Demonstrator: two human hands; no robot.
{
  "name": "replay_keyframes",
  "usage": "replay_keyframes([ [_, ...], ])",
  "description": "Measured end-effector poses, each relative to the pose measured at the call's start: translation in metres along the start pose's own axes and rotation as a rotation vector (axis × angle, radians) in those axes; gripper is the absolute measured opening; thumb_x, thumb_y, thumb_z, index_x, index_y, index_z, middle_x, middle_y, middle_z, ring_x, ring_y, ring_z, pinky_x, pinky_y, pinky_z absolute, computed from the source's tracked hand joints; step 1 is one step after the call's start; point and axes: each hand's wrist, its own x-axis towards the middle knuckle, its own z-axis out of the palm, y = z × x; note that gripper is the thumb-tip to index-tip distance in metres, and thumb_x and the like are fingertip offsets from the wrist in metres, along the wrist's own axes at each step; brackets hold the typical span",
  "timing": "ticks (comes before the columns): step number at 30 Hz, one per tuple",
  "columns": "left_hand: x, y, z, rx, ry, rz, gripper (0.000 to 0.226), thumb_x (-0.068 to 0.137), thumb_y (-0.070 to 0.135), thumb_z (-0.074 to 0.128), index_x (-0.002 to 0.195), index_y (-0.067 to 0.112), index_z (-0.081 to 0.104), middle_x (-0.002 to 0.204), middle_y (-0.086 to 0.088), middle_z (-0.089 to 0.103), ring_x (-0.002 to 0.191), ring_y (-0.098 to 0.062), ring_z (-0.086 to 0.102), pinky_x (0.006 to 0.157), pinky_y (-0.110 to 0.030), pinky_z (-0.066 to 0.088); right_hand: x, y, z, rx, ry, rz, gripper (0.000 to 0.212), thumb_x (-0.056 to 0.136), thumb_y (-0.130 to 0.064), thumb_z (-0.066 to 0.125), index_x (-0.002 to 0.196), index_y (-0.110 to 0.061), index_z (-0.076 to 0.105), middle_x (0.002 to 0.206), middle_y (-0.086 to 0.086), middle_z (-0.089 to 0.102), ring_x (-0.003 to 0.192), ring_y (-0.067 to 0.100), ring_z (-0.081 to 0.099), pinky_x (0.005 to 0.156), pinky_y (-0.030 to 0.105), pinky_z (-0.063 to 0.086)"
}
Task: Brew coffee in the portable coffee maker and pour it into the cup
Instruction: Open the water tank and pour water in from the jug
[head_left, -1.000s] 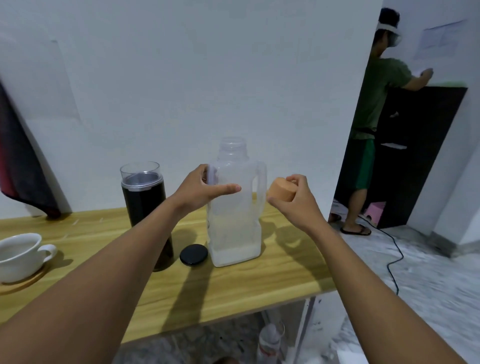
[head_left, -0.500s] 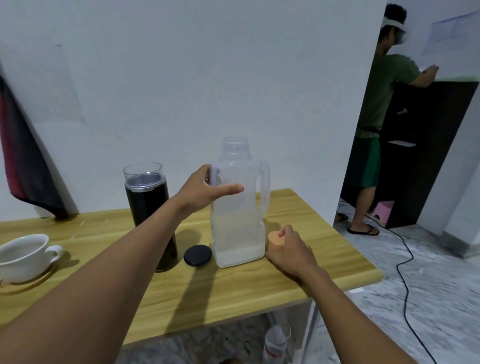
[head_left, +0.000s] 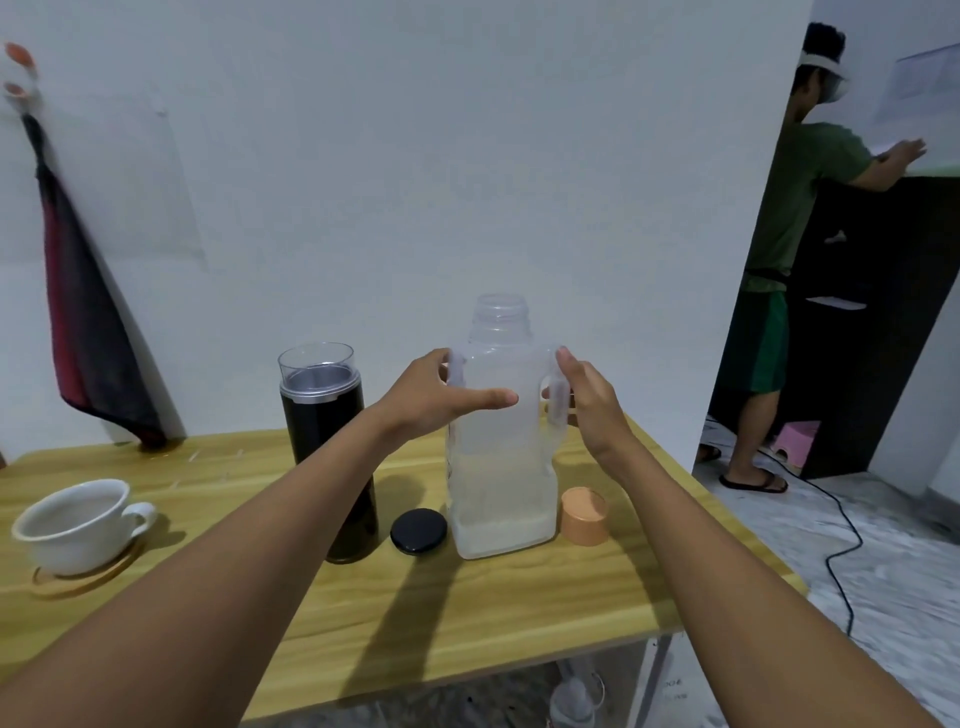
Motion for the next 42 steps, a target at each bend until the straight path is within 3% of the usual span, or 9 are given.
replay_keyframes([
  [4,0.005,0.002,-0.004,0.046,-0.002,-0.023,0.061,0.064,0.048,0.092,0.112,0.021,0.065,0.110,0.009,0.069,0.086,0.007,0.064,0.058,-0.007,0.048,0.012,-0.009,0.016,0.203,-0.076,0.021,0.058,0.089,-0.062,0.054,0.085,-0.004,0.061,0.073,0.015,0.054,0.063,0.023,0.049,0.051,0.026,0.042],
  [7,0.006,0.005,-0.005,0.082,0.006,-0.037,0.074,0.063,0.051,0.091,0.120,0.013,0.064,0.117,0.000,0.068,0.103,-0.009,0.064,0.081,-0.023,0.054,0.024,-0.020,0.025,0.227,-0.008,0.014,0.057,0.069,-0.071,0.061,0.053,-0.019,0.043,0.049,-0.001,0.036,0.043,0.015,0.029,0.043,0.023,0.026],
  [10,0.006,0.007,-0.009,0.085,-0.006,-0.051,0.074,0.063,0.052,0.091,0.121,0.012,0.065,0.118,-0.002,0.068,0.105,-0.012,0.064,0.089,-0.031,0.054,0.031,-0.028,0.031,0.159,0.096,0.024,0.059,0.057,-0.073,0.063,0.051,-0.021,0.035,0.048,0.000,0.032,0.041,0.016,0.027,0.043,0.023,0.022],
  [17,0.004,0.029,-0.025,0.110,-0.002,0.012,0.068,0.067,0.051,0.090,0.120,0.014,0.066,0.114,0.000,0.071,0.104,-0.015,0.067,0.091,-0.032,0.056,0.034,-0.058,0.030,0.131,0.135,-0.045,0.053,0.059,-0.065,0.064,0.050,-0.022,0.034,0.046,-0.001,0.033,0.039,0.015,0.026,0.041,0.021,0.021],
  [21,0.001,0.043,-0.054,0.249,0.071,0.134,0.102,0.064,0.062,0.086,0.148,0.020,0.045,0.130,0.007,0.057,0.117,-0.011,0.056,0.101,-0.030,0.049,0.034,-0.083,0.032,0.083,0.154,-0.054,0.052,0.059,-0.062,0.065,0.041,-0.025,0.034,0.044,-0.004,0.033,0.037,0.014,0.026,0.039,0.019,0.022],
  [24,-0.013,0.034,-0.089,0.339,0.194,0.206,0.109,0.059,0.070,0.084,0.151,0.029,0.041,0.133,0.012,0.053,0.124,-0.006,0.050,0.106,-0.028,0.041,0.031,-0.092,0.038,0.026,0.141,-0.048,0.052,0.055,-0.062,0.064,0.040,-0.024,0.031,0.046,-0.003,0.030,0.040,0.016,0.023,0.040,0.020,0.021],
  [30,-0.041,-0.023,-0.121,0.208,0.398,0.079,0.109,0.056,0.076,0.076,0.149,0.029,0.043,0.136,0.009,0.050,0.123,-0.008,0.047,0.098,-0.026,0.036,0.036,-0.092,0.052,-0.097,0.099,-0.049,0.050,0.058,-0.060,0.064,0.053,-0.022,0.031,0.052,0.000,0.029,0.041,0.017,0.024,0.039,0.021,0.021],
  [35,-0.036,-0.051,-0.124,0.068,0.315,0.013,0.111,0.053,0.076,0.077,0.147,0.026,0.045,0.127,0.009,0.061,0.114,-0.008,0.060,0.082,-0.019,0.046,0.055,-0.089,0.068,-0.162,0.029,-0.048,0.050,0.060,-0.059,0.063,0.057,-0.021,0.031,0.055,0.002,0.027,0.044,0.018,0.022,0.041,0.022,0.020],
  [42,-0.027,-0.060,-0.130,-0.012,0.160,-0.108,0.082,0.052,0.056,0.095,0.120,0.031,0.057,0.111,0.016,0.067,0.096,0.001,0.068,0.068,-0.011,0.053,0.083,-0.079,0.084,-0.316,-0.137,-0.051,0.056,0.084,-0.047,0.067,0.055,-0.021,0.027,0.053,0.002,0.025,0.041,0.016,0.020,0.046,0.026,0.021],
])
